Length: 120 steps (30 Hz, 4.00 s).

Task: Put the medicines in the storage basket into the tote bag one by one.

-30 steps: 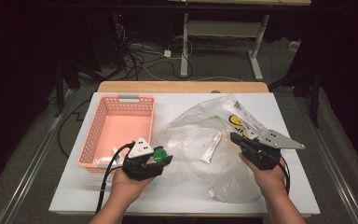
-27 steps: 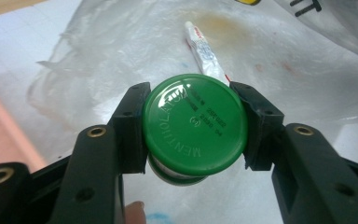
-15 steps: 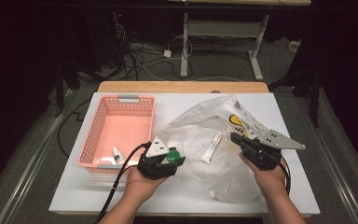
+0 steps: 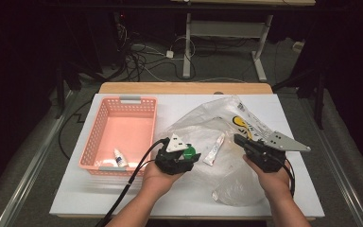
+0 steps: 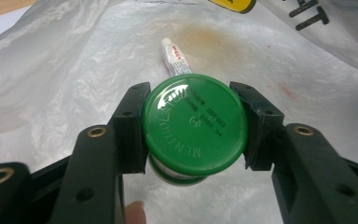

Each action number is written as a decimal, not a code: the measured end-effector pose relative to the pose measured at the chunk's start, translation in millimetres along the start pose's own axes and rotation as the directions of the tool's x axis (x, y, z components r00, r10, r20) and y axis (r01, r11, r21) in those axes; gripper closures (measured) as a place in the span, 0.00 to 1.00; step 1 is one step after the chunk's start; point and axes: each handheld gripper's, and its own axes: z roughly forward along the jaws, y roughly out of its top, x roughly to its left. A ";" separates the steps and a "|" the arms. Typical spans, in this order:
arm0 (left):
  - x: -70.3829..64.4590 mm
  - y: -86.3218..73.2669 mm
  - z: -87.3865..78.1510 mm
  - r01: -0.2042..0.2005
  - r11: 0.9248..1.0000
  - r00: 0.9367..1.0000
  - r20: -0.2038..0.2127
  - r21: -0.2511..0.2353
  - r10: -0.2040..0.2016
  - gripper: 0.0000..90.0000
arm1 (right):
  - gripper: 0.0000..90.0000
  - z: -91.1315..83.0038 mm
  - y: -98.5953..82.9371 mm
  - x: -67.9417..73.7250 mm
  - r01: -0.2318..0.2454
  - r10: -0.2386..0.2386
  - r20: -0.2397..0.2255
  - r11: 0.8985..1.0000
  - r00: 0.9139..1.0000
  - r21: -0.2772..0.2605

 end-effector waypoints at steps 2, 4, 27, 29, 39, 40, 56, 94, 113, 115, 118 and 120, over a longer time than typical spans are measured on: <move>1.6 2.0 5.4 0.008 1.000 1.000 0.001 0.002 -0.008 0.55 | 1.00 0.0 0.1 0.0 -0.001 0.001 0.000 1.000 1.000 0.000; 2.4 3.7 10.9 0.008 1.000 1.000 -0.004 0.005 -0.008 0.55 | 1.00 0.1 0.1 0.0 -0.001 0.001 -0.001 1.000 1.000 -0.001; 13.3 23.9 62.8 0.027 1.000 0.999 -0.045 -0.001 -0.027 0.55 | 1.00 3.7 0.8 2.3 -0.007 0.007 -0.014 1.000 1.000 -0.004; 14.0 25.5 66.1 0.029 1.000 0.998 -0.048 -0.006 -0.030 0.55 | 1.00 3.8 1.0 2.2 -0.008 0.008 -0.013 1.000 1.000 -0.004; 17.4 33.2 90.9 0.054 0.998 0.997 -0.055 -0.029 -0.055 0.55 | 1.00 4.1 1.5 1.1 -0.012 0.012 -0.016 1.000 1.000 -0.010; 17.6 33.2 93.0 0.057 0.998 0.997 -0.055 -0.030 -0.058 0.55 | 1.00 4.0 1.5 0.9 -0.015 0.014 -0.017 1.000 1.000 -0.011; 28.7 24.7 115.8 0.097 0.995 0.992 -0.084 -0.004 -0.097 0.55 | 1.00 4.6 0.7 0.5 -0.009 0.009 -0.020 1.000 1.000 -0.006; -5.8 -0.9 46.8 0.095 0.992 0.994 0.055 0.077 -0.099 0.00 | 1.00 0.4 0.5 -0.3 -0.011 0.011 -0.009 1.000 1.000 -0.003; -5.6 -20.0 -25.3 0.068 0.996 0.995 0.072 0.056 -0.072 0.00 | 1.00 0.9 -0.1 0.1 -0.011 0.011 -0.003 1.000 1.000 0.000; -2.8 -22.4 -31.7 0.067 0.996 0.996 0.058 0.057 -0.070 0.00 | 1.00 0.8 -0.1 0.0 -0.008 0.008 -0.004 1.000 1.000 0.000; 1.3 -25.5 -40.0 0.071 0.996 0.996 0.050 0.058 -0.074 0.00 | 1.00 0.6 -0.1 -0.1 -0.011 0.011 -0.002 1.000 1.000 -0.001; 2.8 -27.3 -47.5 0.069 0.996 0.997 0.034 0.055 -0.071 0.00 | 1.00 0.7 -0.1 0.0 -0.010 0.010 -0.001 1.000 1.000 -0.001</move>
